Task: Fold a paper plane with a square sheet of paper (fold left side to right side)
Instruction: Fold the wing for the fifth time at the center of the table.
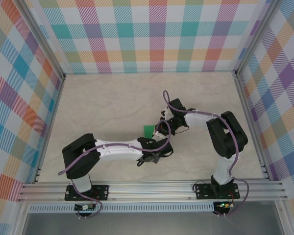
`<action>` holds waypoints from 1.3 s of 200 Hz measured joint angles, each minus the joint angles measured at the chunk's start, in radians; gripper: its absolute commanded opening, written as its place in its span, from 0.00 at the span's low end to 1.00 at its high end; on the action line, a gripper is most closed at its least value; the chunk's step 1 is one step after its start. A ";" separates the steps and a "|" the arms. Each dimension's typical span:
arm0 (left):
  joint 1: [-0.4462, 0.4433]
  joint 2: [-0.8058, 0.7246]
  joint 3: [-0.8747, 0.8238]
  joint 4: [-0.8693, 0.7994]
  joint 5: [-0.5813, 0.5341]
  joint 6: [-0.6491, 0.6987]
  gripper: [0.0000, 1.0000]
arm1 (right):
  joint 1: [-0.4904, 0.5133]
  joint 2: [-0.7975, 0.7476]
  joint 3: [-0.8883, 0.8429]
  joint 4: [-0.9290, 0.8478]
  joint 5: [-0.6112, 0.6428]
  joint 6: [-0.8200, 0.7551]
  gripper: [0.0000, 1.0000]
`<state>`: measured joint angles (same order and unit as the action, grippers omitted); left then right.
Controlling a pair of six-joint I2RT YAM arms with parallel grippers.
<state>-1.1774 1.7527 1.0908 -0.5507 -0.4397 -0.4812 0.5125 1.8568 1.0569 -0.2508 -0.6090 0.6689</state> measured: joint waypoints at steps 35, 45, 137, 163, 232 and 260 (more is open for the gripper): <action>0.000 0.004 0.000 -0.002 -0.016 0.000 0.24 | 0.000 0.000 0.000 -0.006 0.000 -0.003 0.00; 0.000 0.008 0.000 -0.003 -0.018 0.000 0.23 | 0.000 0.000 0.000 -0.006 0.000 -0.003 0.00; 0.003 0.029 0.000 0.002 -0.002 0.000 0.15 | -0.010 -0.034 -0.011 -0.020 0.064 -0.018 0.28; 0.009 0.029 0.001 0.007 0.021 0.000 0.14 | -0.040 -0.172 -0.047 -0.045 0.116 -0.034 0.39; 0.079 0.022 -0.031 0.119 0.153 -0.021 0.14 | -0.141 -0.503 -0.159 -0.201 0.331 -0.121 0.50; 0.112 -0.004 -0.092 0.189 0.224 -0.045 0.14 | -0.147 -0.578 -0.234 -0.224 0.368 -0.155 0.52</action>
<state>-1.0657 1.7489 0.9985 -0.3618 -0.2153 -0.5266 0.3653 1.2785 0.8227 -0.4751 -0.2409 0.5140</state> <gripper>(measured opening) 0.141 0.521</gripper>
